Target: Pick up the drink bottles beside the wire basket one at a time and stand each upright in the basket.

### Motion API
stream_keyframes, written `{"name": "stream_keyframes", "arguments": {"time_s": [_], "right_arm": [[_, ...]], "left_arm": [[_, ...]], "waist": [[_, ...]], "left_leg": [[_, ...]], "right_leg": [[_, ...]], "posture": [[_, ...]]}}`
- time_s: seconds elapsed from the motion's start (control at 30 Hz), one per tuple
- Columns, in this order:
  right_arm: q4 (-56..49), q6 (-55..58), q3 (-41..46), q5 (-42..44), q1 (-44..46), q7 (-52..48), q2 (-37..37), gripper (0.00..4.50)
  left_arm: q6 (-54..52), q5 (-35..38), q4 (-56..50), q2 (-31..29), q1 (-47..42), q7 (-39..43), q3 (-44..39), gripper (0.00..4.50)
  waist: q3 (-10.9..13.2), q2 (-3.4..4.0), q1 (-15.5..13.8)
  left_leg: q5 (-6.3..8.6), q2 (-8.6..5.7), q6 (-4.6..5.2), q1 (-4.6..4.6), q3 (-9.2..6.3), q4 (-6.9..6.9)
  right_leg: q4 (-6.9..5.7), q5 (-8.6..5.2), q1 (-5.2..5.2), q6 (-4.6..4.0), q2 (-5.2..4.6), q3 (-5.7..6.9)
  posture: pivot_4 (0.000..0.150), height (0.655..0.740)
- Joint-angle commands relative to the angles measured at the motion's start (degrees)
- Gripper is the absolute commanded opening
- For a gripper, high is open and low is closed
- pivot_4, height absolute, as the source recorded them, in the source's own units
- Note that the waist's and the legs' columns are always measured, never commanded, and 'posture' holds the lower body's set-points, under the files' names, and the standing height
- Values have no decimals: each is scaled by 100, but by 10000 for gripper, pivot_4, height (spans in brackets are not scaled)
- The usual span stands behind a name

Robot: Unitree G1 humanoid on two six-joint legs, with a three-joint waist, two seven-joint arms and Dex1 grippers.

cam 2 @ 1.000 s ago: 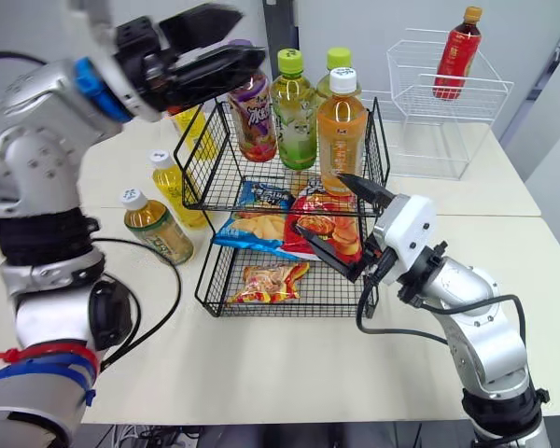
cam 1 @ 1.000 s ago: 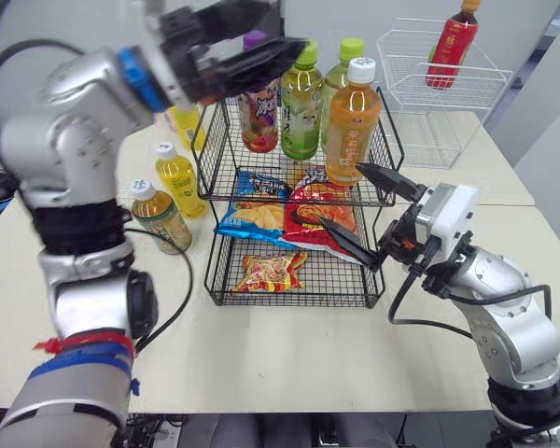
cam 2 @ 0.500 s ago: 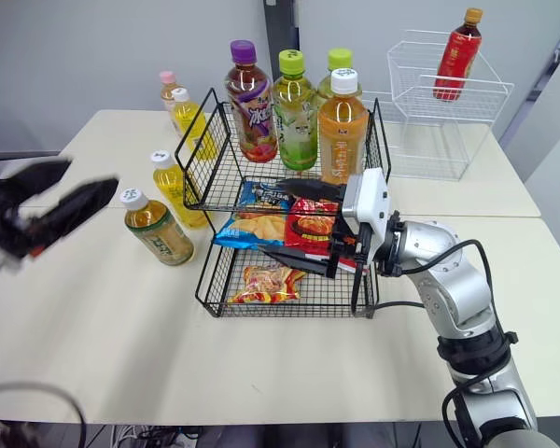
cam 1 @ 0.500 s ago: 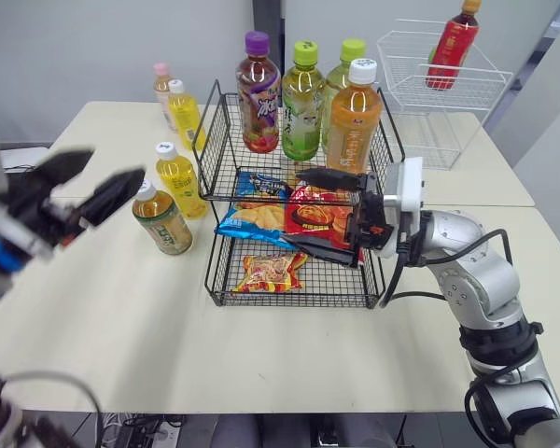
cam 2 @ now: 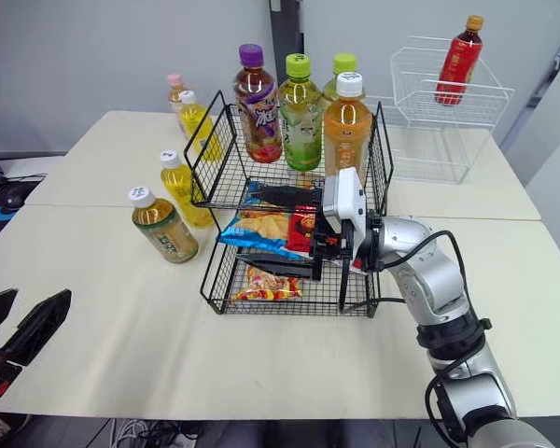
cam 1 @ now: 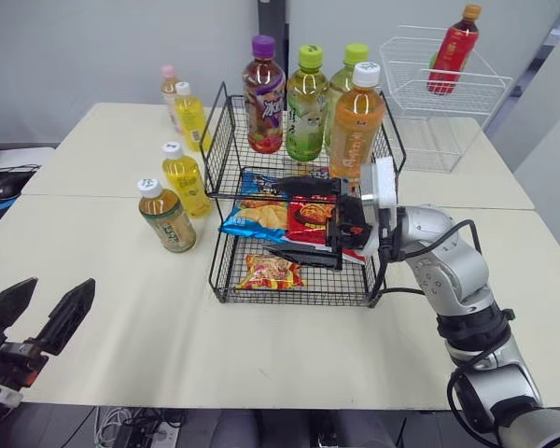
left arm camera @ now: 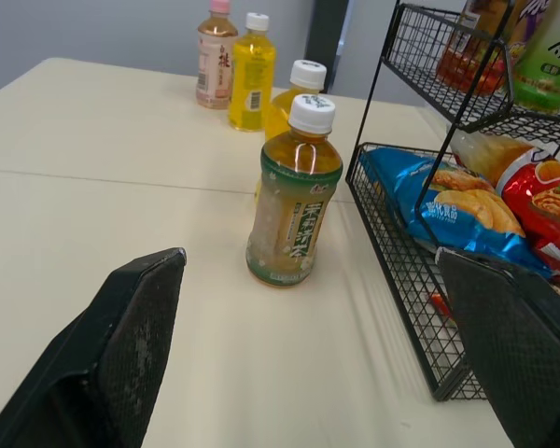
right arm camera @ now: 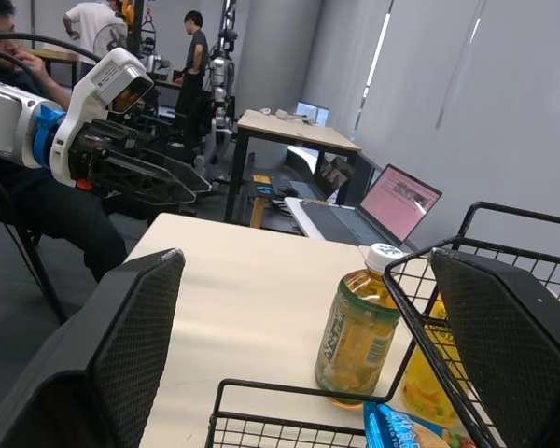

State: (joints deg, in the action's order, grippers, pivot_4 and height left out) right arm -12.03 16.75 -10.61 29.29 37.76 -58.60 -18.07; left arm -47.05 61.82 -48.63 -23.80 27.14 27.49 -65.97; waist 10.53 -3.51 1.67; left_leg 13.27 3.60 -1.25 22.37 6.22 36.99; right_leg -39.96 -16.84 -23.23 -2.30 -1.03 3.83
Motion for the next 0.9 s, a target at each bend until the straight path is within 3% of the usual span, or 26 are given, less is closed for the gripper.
{"name": "stream_keyframes", "arguments": {"time_s": [0.03, 0.2, 0.4, 0.63, 0.9], "right_arm": [[-156, -89, 109, 10, 58, 47, -10, 45000], [-305, -30, 151, -14, -12, 170, -44, 45000], [-548, 79, 226, -47, -150, 448, -149, 45000], [-769, 164, 249, -89, -203, 719, -237, 45000], [-1011, 275, 290, -72, -305, 961, -377, 45000]], "left_arm": [[347, 99, 26, -277, -6, -224, 261, 44829], [682, -389, 339, -766, -471, -535, 896, 44829], [867, -1444, 1111, -1427, -1778, -1044, 2264, 44829], [1203, -2402, 2242, -1479, -3379, -1204, 3617, 44829], [1591, -3229, 3059, -1301, -4150, -1140, 4465, 44829]], "waist": [[0, 0, -6], [0, 0, -18], [1, 2, -80], [1, 2, -129], [1, 2, -133]], "left_leg": [[0, 1, 0, 0, -1, -1], [-1, 2, 0, 0, -3, -1], [-2, 3, 0, 0, -3, -2], [-1, 4, 1, 9, 2, -7], [0, 4, 0, 15, 4, -10]], "right_leg": [[0, -2, 0, -3, 0, 3], [-1, -1, 0, -4, 1, 4], [-1, 0, 0, -5, 1, 6], [5, 1, -6, -3, 1, 7], [8, 1, -10, -2, 0, 8]], "posture": [[1500, 7400], [1500, 7400], [1500, 7400], [1500, 7400], [1500, 7400]]}}
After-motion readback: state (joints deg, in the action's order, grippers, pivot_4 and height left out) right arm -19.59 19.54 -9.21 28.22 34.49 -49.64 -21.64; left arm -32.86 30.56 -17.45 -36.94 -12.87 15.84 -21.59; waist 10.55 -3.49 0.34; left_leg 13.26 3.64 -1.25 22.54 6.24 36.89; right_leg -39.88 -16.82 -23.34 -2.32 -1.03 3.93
